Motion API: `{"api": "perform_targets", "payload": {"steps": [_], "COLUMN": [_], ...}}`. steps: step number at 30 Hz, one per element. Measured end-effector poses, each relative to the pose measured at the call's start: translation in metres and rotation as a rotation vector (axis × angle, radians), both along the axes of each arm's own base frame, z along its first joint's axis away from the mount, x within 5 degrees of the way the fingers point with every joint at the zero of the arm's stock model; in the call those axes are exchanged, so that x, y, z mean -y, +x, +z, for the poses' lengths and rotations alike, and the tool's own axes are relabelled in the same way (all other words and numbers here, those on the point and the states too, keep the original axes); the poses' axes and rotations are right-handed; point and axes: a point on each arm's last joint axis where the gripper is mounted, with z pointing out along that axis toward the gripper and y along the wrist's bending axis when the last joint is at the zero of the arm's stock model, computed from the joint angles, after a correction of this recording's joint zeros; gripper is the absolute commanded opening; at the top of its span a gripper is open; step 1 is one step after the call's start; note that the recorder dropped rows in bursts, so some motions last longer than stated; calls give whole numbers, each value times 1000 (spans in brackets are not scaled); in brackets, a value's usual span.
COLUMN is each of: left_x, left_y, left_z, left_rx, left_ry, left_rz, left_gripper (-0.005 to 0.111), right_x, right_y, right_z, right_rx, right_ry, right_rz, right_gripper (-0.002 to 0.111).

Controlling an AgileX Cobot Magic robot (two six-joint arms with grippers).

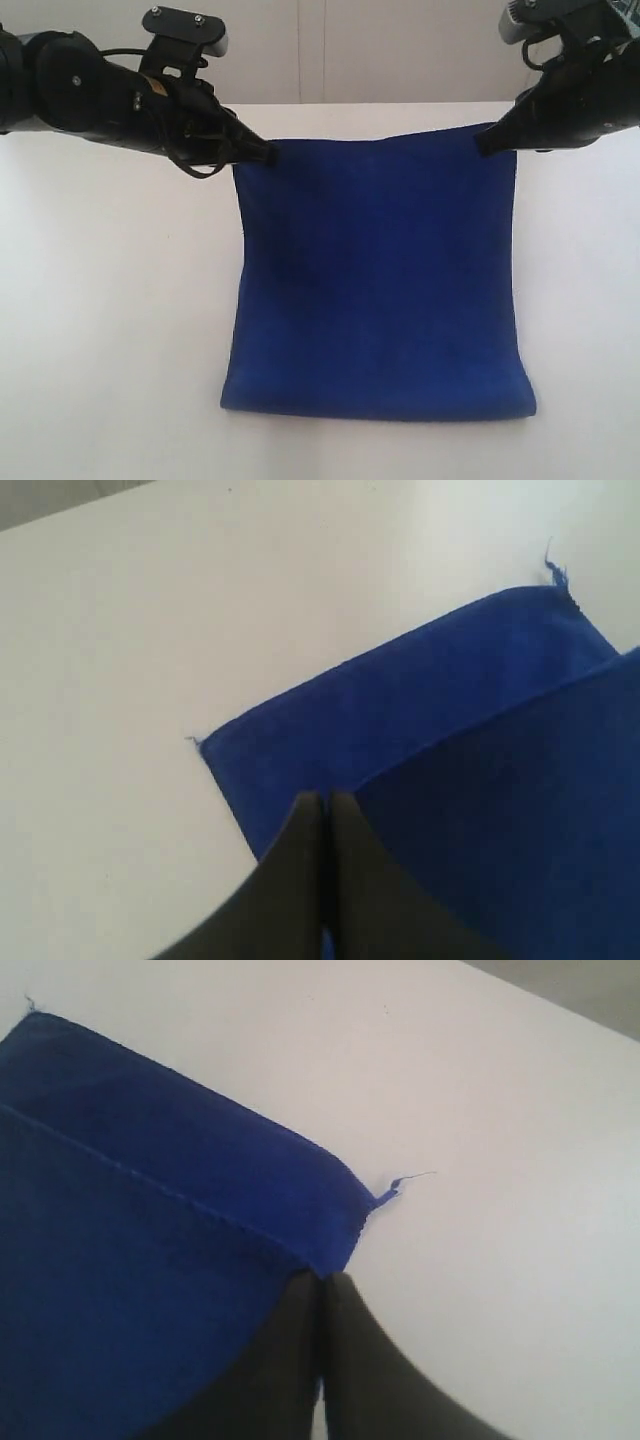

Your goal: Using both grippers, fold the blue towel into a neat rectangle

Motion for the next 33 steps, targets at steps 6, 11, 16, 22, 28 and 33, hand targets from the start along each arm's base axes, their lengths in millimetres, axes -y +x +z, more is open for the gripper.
{"api": "perform_targets", "payload": {"steps": [6, 11, 16, 22, 28, 33], "left_x": [-8, -9, -1, 7, 11, 7], "left_y": [12, 23, 37, 54, 72, 89], "left_z": [14, 12, 3, -3, -12, -26], "left_rx": [37, 36, 24, 27, 30, 17], "left_ry": [-25, -28, -21, -23, -16, -7], "left_rz": [37, 55, 55, 58, 64, 92], "left_gripper": [0, 0, 0, 0, 0, 0], "right_x": [-1, -2, -3, -5, -6, -8], "right_y": [13, 25, 36, 51, 68, 81], "right_z": [-7, -3, -10, -19, -25, -40], "right_rx": [3, 35, 37, 41, 57, 39], "right_ry": [-4, -2, -5, -8, -9, -15], "right_rz": [-8, -15, -22, -30, -38, -44], "right_gripper": [0, 0, 0, 0, 0, 0]}}
